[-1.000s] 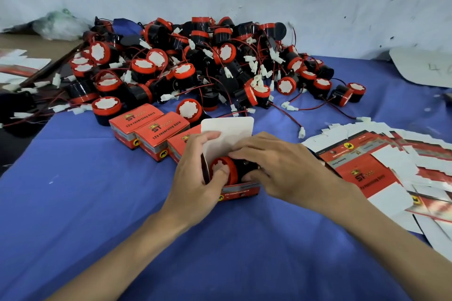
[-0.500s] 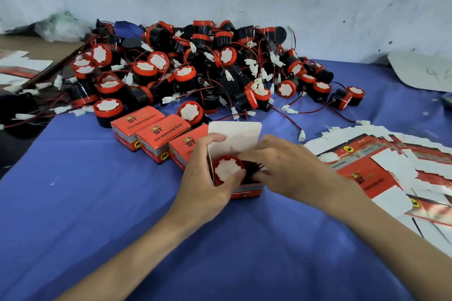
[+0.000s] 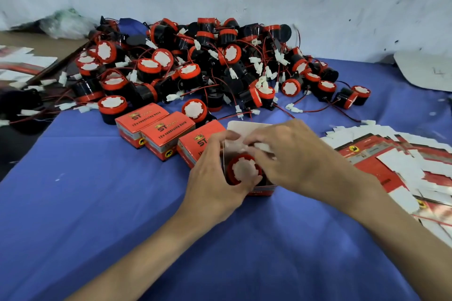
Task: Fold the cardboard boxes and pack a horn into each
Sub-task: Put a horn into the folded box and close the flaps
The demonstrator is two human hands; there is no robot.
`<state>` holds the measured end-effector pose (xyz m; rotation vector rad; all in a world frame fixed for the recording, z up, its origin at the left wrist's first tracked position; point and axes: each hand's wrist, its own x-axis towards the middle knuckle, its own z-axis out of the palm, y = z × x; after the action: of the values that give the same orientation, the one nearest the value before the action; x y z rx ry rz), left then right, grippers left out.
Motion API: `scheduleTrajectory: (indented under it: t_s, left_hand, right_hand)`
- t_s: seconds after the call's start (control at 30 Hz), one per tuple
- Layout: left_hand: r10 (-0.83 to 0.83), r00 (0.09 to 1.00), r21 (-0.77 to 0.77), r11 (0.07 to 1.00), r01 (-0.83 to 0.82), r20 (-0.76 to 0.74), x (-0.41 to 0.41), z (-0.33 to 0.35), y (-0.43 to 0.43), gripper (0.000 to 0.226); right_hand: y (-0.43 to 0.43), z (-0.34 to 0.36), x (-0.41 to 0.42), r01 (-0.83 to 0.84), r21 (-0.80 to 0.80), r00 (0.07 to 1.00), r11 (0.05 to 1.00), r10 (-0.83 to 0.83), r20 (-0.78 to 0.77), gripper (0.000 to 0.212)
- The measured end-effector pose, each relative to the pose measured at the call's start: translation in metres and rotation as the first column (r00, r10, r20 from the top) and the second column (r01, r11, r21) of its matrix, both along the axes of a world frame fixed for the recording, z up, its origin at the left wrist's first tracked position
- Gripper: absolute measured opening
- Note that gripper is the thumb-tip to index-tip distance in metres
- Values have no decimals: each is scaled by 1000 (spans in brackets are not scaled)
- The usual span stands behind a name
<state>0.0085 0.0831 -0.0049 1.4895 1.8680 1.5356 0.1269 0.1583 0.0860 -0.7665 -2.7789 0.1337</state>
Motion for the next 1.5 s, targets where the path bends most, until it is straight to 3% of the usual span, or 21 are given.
scheduleTrajectory:
  t_s: [0.2, 0.37, 0.47, 0.73, 0.87, 1.2, 1.3, 1.4, 1.5]
  left_hand:
    - [-46, 997, 19, 999, 45, 64, -1, -2, 5, 64]
    - [-84, 992, 36, 996, 81, 94, -3, -4, 8, 65]
    - [-100, 992, 47, 994, 97, 72, -3, -5, 6, 71]
    - [-143, 989, -7, 990, 143, -33, -9, -14, 0, 79]
    - [-185, 982, 7, 983, 185, -29, -13, -18, 0, 79]
    - [-155, 987, -30, 987, 156, 29, -13, -14, 1, 69]
    - [-169, 985, -17, 985, 170, 38, -13, -13, 1, 68]
    - [-177, 983, -34, 983, 179, 46, -14, -13, 1, 71]
    - [-179, 983, -38, 983, 181, 46, -14, -14, 1, 72]
  right_hand:
    - [0, -23, -19, -151, 70, 978, 986, 139, 153, 27]
    - [7, -29, -23, -165, -136, 985, 977, 170, 26, 21]
    - [8, -32, -22, -201, -113, 975, 973, 211, 77, 16]
    - [-1, -34, -21, -74, -67, 990, 995, 81, 114, 11]
    - [-5, -43, -24, -14, 5, 996, 1000, 13, 93, 23]
    - [3, -37, -8, 2, -32, 987, 999, 3, 158, 32]
    - [2, -33, -5, -24, -92, 995, 995, 33, 98, 30]
    - [0, -33, -7, -18, -105, 991, 994, 31, 128, 47]
    - [1, -35, -7, -30, -116, 990, 993, 46, 135, 36]
